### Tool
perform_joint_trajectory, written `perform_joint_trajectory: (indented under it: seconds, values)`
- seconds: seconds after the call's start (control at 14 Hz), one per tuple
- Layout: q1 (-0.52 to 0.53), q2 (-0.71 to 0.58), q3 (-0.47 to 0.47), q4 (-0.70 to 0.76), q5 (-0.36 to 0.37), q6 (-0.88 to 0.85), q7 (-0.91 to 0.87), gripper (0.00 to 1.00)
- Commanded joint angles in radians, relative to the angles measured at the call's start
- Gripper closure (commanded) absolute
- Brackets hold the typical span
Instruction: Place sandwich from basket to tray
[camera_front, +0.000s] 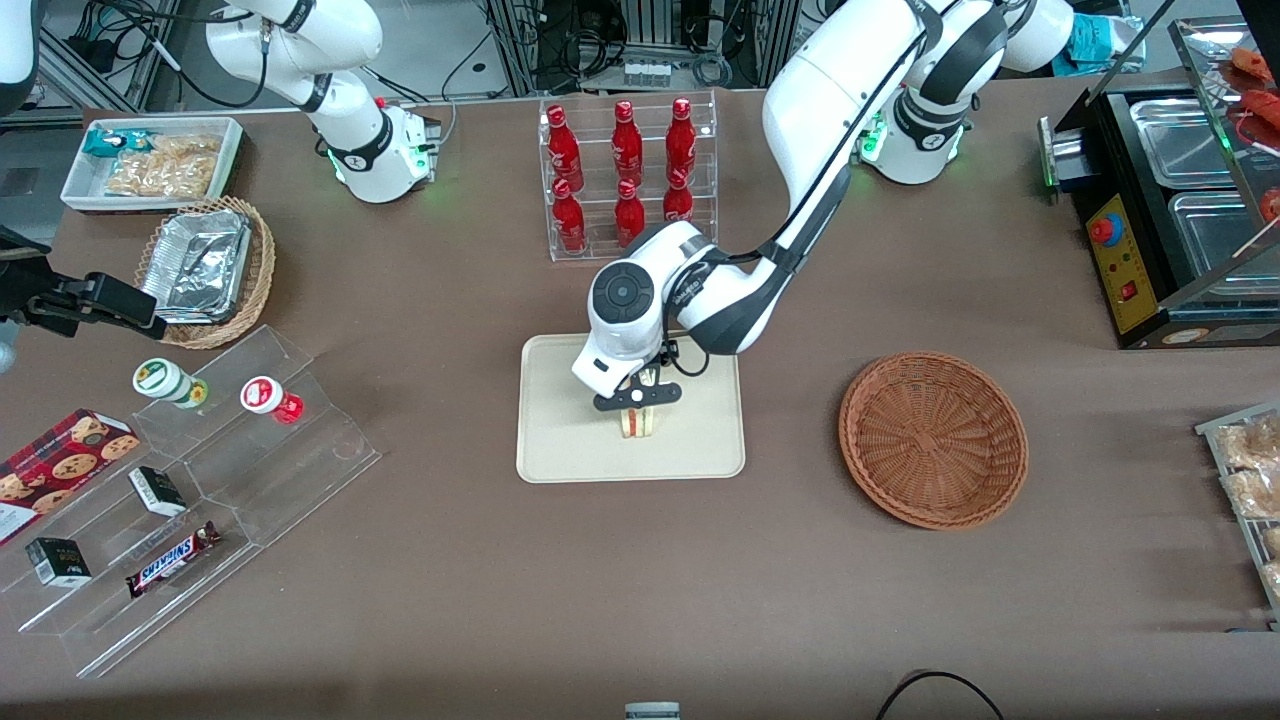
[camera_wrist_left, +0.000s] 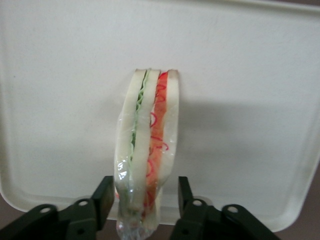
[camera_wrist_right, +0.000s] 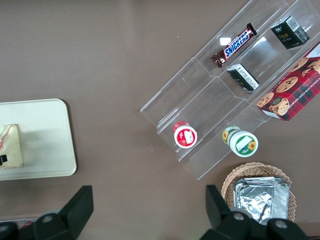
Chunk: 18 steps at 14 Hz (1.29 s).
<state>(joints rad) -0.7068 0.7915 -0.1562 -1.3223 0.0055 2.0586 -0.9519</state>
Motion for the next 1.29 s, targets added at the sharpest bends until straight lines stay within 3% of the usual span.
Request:
perform_joint_trajectory:
  seconds: [0.0,0.29,0.57,1.07,1.21]
  values:
    - [0.001,-0.086,0.018,-0.012,0.016,-0.047,-0.018,0.0]
    - [0.05,-0.22,0.073,-0.049,0.041,-0.234,-0.015,0.0]
    - [0.156,-0.345,0.073,-0.196,0.039,-0.246,-0.001,0.0]
    - [0.394,-0.636,0.073,-0.498,0.004,-0.262,0.376,0.0]
    - [0.447,-0.699,0.073,-0.521,0.004,-0.342,0.483,0.0]
